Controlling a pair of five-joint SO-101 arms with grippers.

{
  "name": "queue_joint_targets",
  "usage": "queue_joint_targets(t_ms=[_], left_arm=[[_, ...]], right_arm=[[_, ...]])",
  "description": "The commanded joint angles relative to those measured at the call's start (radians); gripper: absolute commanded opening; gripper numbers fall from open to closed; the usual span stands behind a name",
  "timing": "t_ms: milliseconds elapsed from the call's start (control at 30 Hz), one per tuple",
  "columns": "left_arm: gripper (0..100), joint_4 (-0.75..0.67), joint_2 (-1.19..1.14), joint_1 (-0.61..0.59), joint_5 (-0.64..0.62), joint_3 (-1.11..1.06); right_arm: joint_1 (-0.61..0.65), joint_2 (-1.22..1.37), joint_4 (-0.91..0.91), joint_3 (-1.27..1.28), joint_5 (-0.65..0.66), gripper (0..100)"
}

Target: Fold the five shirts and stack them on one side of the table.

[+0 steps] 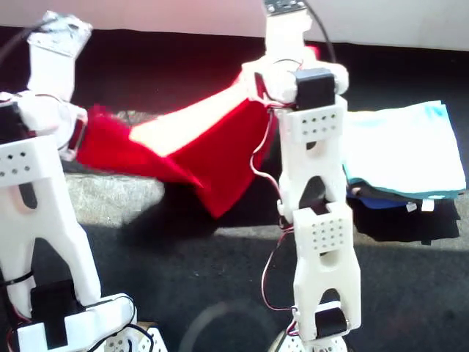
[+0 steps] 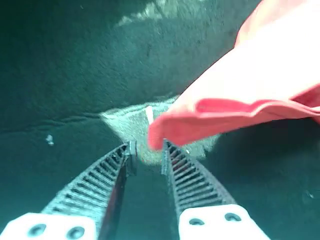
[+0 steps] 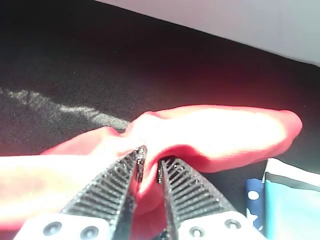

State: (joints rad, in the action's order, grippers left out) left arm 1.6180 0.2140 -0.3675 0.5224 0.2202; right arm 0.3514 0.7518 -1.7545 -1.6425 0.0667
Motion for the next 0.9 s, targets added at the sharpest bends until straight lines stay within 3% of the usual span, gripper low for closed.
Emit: queue_joint_targets(t_ms=[0, 133, 333, 567, 767, 867], left_arm=[[12, 0.005, 0.01, 0.01, 0.0, -0.117], [12, 0.005, 0.013, 0.008, 0.0, -0.231], [12, -0.04, 0.004, 0.012, -0.021, -0.366], [12, -0.29, 0.004, 0.071, -0.245, -0.575], [12, -0.313, 0.004, 0.179, -0.405, -0.604], [12, -0.313, -0.025, 0.183, -0.416, -0.607]], right_arm=[[-0.01, -0.136, -0.015, -0.099, 0.008, 0.7], [-0.008, -0.225, -0.015, 0.018, 0.008, 0.7], [-0.024, -0.476, -0.012, 0.562, 0.005, 0.7], [-0.027, -0.733, 0.088, 1.089, 0.005, 0.7], [-0.027, -0.94, 0.295, 1.483, 0.003, 0.7], [-0.027, -1.047, 0.386, 1.662, 0.003, 0.7]])
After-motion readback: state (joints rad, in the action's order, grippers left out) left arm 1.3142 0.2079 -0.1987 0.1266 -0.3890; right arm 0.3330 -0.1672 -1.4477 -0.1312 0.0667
